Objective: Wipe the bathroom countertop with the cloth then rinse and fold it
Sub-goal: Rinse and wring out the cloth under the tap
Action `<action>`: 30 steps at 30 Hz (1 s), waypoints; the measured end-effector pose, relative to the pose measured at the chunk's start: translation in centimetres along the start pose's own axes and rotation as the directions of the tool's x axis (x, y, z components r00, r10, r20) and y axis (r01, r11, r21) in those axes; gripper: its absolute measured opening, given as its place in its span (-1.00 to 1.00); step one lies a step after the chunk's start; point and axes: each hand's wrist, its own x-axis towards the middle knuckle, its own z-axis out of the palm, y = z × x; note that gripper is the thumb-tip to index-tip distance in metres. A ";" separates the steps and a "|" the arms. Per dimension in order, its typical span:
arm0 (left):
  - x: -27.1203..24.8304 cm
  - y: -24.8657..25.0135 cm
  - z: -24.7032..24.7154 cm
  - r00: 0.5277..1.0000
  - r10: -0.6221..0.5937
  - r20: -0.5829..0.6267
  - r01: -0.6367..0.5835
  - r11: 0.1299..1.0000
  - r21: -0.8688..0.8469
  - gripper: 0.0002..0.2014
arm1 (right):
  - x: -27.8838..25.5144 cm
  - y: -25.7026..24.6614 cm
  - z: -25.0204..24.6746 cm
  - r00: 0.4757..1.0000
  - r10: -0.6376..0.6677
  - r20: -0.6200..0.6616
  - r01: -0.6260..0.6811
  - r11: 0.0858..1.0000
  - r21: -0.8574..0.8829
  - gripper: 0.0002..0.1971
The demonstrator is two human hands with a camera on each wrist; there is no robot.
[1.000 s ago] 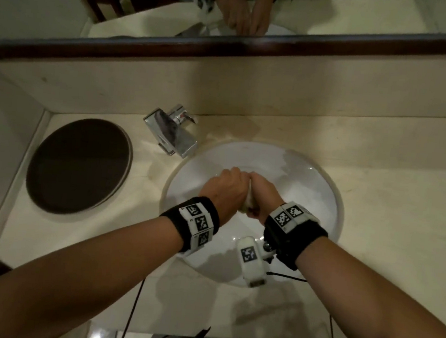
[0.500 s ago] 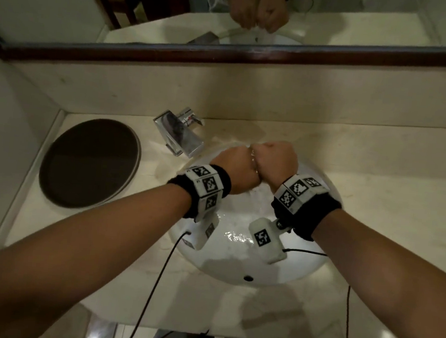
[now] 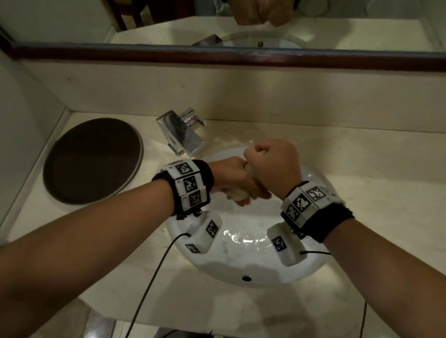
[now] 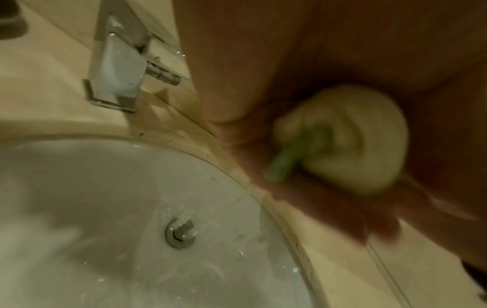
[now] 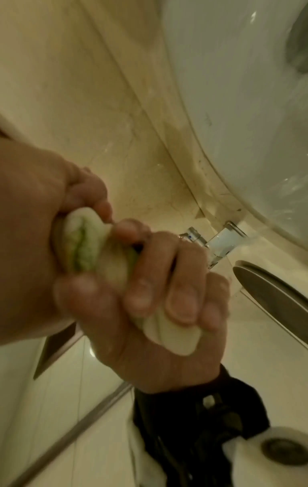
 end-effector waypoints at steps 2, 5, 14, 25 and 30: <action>-0.5 -0.6 -0.1 0.991 -0.029 0.129 0.049 0.987 -0.152 -0.82 | -0.4 0.0 0.1 0.998 -0.063 -0.018 0.063 0.998 0.029 -0.73; -0.9 -1.9 -0.1 0.961 0.002 0.277 0.079 0.956 -0.283 -0.74 | -1.6 0.4 0.7 0.995 -0.078 -0.070 0.087 0.987 0.133 -0.77; 1.2 -3.9 0.5 0.900 0.244 -0.361 0.090 0.707 0.702 -0.78 | -2.9 3.3 -0.9 0.752 0.485 0.446 -0.635 0.714 0.294 -0.67; 2.0 -1.6 3.3 0.848 0.526 -0.062 0.130 -0.094 0.987 -0.76 | -1.6 4.1 0.0 0.423 0.595 0.684 -0.903 0.211 0.375 -0.55; 2.1 0.8 3.4 0.818 0.495 -0.293 0.262 0.133 0.956 -0.76 | -0.5 2.1 0.3 0.685 0.664 0.299 -0.721 0.560 0.407 -0.73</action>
